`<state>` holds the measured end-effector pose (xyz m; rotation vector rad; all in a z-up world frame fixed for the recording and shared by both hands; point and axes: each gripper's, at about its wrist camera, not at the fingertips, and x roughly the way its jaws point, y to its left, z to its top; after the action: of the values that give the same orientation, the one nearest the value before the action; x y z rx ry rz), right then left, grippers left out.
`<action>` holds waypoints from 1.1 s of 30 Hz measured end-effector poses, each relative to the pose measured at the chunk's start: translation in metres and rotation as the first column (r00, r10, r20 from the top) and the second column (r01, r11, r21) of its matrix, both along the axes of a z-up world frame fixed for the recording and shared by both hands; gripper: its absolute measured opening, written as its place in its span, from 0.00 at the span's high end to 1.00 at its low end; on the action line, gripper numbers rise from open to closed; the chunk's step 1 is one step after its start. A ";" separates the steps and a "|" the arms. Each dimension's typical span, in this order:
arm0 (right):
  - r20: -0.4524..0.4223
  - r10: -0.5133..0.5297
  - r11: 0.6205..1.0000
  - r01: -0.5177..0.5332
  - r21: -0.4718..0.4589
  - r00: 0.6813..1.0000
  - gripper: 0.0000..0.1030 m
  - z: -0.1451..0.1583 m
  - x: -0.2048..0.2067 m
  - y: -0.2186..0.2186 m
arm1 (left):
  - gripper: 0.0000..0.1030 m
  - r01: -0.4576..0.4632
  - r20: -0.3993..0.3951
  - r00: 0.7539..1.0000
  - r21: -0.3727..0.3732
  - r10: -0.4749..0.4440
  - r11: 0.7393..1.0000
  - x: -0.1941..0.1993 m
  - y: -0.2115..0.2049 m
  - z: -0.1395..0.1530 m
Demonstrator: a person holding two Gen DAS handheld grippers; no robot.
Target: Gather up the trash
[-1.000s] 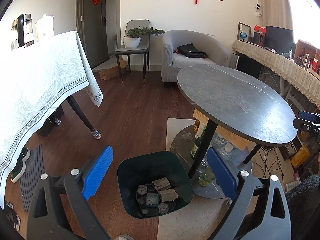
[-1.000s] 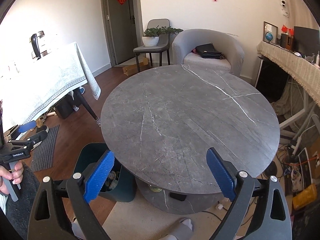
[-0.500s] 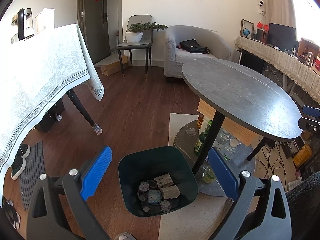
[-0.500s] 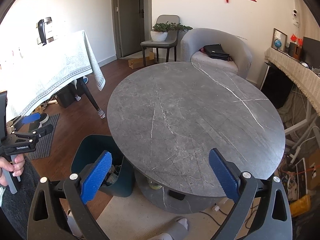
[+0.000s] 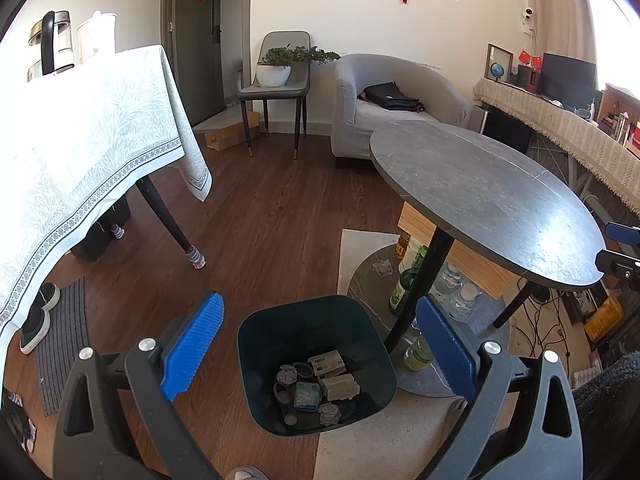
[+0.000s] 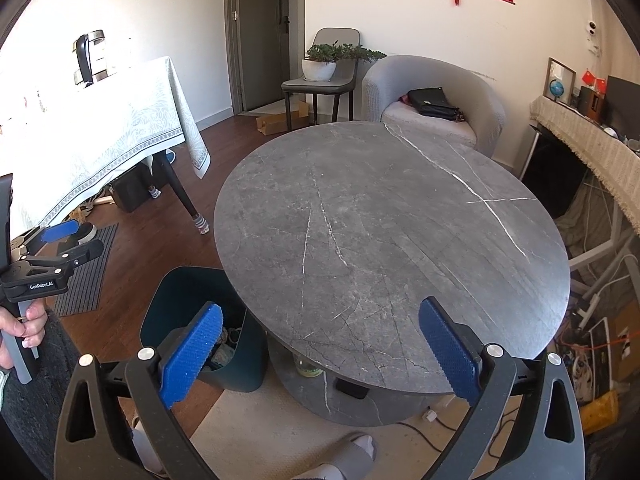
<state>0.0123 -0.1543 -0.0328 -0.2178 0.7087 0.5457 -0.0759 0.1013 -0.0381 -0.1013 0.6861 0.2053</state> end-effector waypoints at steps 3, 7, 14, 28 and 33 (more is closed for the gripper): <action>0.001 0.000 1.000 0.000 -0.002 1.000 0.03 0.000 -0.001 0.001 | 0.04 -0.008 0.001 1.000 -0.009 0.008 1.000 0.000 0.002 0.000; -0.001 -0.002 1.000 0.002 0.004 1.000 0.03 0.000 0.000 0.000 | 0.04 -0.017 0.001 1.000 -0.018 0.017 1.000 0.001 0.006 0.000; -0.002 -0.003 1.000 0.003 0.006 1.000 0.03 0.000 0.000 -0.001 | 0.04 -0.021 0.006 1.000 -0.024 0.021 0.999 0.001 0.007 0.000; -0.005 0.003 1.000 -0.003 -0.005 1.000 0.03 -0.002 0.001 -0.002 | 0.04 -0.017 0.013 1.000 -0.021 0.018 1.000 0.000 0.008 0.001; -0.006 0.005 1.000 -0.005 -0.008 1.000 0.03 -0.002 0.001 -0.001 | 0.04 -0.018 0.018 1.000 -0.027 0.018 0.999 -0.001 0.010 0.001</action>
<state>0.0132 -0.1558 -0.0349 -0.2253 0.7167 0.5487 -0.0769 0.1111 -0.0368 -0.1347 0.6699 0.2121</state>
